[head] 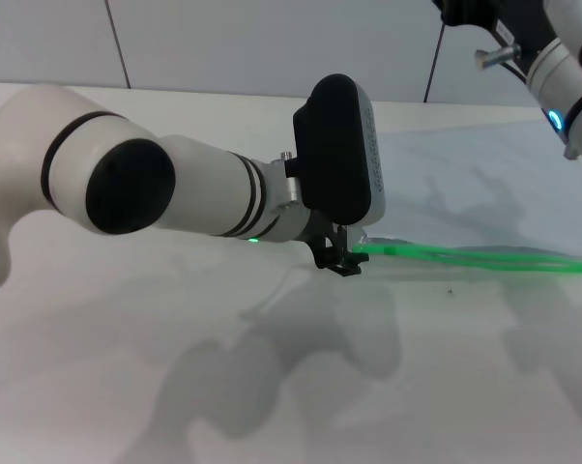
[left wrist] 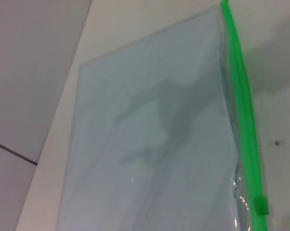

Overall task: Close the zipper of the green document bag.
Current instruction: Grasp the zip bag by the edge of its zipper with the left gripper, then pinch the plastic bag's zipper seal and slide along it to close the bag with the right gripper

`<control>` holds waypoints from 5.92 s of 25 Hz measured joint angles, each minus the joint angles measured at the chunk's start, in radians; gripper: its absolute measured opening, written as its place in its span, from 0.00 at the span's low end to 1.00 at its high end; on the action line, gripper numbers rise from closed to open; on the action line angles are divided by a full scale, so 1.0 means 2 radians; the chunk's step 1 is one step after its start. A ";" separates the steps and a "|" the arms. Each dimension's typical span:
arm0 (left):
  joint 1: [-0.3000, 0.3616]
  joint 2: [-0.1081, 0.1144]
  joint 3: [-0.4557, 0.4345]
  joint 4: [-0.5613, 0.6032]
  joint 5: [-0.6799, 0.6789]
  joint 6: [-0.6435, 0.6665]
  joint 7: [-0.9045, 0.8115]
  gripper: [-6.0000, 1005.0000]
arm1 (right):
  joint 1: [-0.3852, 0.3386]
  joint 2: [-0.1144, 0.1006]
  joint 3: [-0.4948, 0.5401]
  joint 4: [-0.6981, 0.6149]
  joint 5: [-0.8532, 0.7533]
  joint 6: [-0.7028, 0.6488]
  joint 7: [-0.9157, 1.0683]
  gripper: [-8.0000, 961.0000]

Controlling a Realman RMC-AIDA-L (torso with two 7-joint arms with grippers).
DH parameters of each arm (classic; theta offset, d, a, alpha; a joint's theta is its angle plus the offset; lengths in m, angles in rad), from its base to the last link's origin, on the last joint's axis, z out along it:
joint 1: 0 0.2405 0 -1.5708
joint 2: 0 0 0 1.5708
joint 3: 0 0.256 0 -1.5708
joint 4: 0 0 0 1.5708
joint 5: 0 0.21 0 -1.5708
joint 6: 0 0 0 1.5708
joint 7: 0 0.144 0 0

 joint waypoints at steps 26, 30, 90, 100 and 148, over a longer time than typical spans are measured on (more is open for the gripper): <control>0.001 0.001 0.019 -0.057 -0.109 0.105 0.106 0.88 | 0.004 0.000 -0.005 0.000 0.000 0.001 0.000 0.70; 0.001 0.000 0.019 -0.068 -0.114 0.115 0.111 0.88 | 0.004 0.000 -0.005 0.000 0.000 0.001 0.000 0.70; -0.003 0.001 0.065 -0.118 -0.209 0.239 0.190 0.07 | -0.005 -0.001 -0.008 -0.024 -0.002 0.019 -0.002 0.65; 0.031 0.005 0.065 -0.077 -0.209 0.268 0.190 0.06 | -0.017 -0.002 0.078 -0.055 -0.001 0.152 -0.001 0.63; 0.126 0.036 0.063 0.057 -0.210 0.303 0.186 0.06 | -0.031 0.004 0.212 -0.035 0.133 0.512 -0.442 0.60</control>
